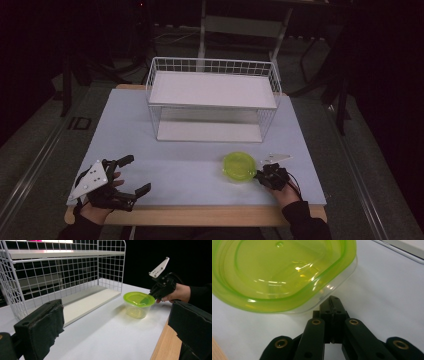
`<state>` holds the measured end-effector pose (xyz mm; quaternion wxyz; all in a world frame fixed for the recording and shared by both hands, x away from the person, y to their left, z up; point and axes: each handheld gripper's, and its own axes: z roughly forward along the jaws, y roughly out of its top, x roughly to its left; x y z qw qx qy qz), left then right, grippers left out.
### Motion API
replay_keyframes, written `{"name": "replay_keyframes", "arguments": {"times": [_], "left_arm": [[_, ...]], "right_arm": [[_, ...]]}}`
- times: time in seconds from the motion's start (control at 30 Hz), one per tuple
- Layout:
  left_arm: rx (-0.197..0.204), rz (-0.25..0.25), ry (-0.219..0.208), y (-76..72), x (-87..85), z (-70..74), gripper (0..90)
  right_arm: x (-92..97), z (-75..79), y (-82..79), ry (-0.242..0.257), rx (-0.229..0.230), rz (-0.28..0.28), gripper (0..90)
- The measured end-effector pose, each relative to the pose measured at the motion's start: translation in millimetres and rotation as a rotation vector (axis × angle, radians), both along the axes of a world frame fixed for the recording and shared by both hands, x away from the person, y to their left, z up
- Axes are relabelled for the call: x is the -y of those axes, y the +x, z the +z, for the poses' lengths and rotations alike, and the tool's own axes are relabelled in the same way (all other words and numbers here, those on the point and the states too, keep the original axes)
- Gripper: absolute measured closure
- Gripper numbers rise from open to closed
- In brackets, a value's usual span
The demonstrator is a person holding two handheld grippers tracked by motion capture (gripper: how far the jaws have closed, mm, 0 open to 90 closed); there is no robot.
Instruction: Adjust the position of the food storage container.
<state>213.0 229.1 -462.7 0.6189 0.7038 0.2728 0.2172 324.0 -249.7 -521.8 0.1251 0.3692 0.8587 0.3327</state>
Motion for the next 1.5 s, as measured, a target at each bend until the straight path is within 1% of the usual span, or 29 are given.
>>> {"name": "replay_keyframes", "arguments": {"times": [0.07,0.2,0.3,0.4,0.53,0.6,0.67,0.77,0.93,1.07,1.13,1.23,1.33,1.37,1.43,1.5], "left_arm": [[-0.001,-0.001,-0.002,0.1,0.0,0.0,1.0],[0.002,-0.003,-0.001,-0.4,0.1,0.2,1.0],[0.002,-0.003,0.000,-0.4,0.1,0.3,1.0],[0.003,-0.005,-0.001,-0.5,0.4,0.2,1.0],[0.004,-0.007,0.000,-0.8,0.8,0.3,1.0],[0.005,-0.008,0.001,-0.9,0.9,0.3,1.1],[0.006,-0.010,0.001,-1.1,1.0,0.4,1.0],[0.007,-0.012,0.003,-1.3,1.0,0.4,1.0],[0.006,-0.014,0.004,-1.2,1.2,0.4,1.0],[0.004,-0.016,0.005,-1.0,1.4,0.2,1.0],[0.006,-0.014,0.007,-1.1,1.2,0.3,1.0],[0.006,-0.014,0.003,-1.1,1.0,0.3,1.0],[0.005,-0.015,0.003,-1.0,0.9,0.2,1.1],[0.005,-0.015,0.003,-1.0,0.9,0.2,1.0],[0.005,-0.016,0.003,-1.2,0.9,0.3,1.0],[0.004,-0.017,0.000,-1.1,0.6,0.3,1.0]], "right_arm": [[-7.0,-0.1,0.7,0.000,-0.002,0.016,90.0],[-17.9,0.6,2.9,0.005,0.003,0.032,90.0],[-27.0,0.4,5.9,0.015,-0.003,0.044,90.0],[-36.3,-0.8,8.1,0.014,-0.013,0.061,90.0],[-52.6,-2.2,10.9,0.004,-0.011,0.089,90.0],[-59.4,-2.6,12.3,0.022,-0.018,0.100,90.0],[-66.4,-3.0,12.5,0.011,-0.010,0.115,90.0],[-75.8,-4.7,14.1,0.006,-0.015,0.128,90.0],[-85.8,-5.4,17.0,0.007,-0.010,0.141,89.9],[-91.2,-5.7,19.7,0.020,-0.018,0.144,89.9],[-94.8,-6.3,20.3,0.011,-0.018,0.147,89.9],[-99.8,-7.4,20.1,0.012,-0.022,0.161,89.9],[-102.5,-7.4,20.1,0.017,-0.019,0.170,89.9],[-103.1,-7.3,20.0,0.011,-0.016,0.169,89.9],[-102.8,-6.2,19.7,0.017,-0.016,0.165,89.3],[-101.6,-3.3,19.1,0.008,0.004,0.165,88.7]]}}
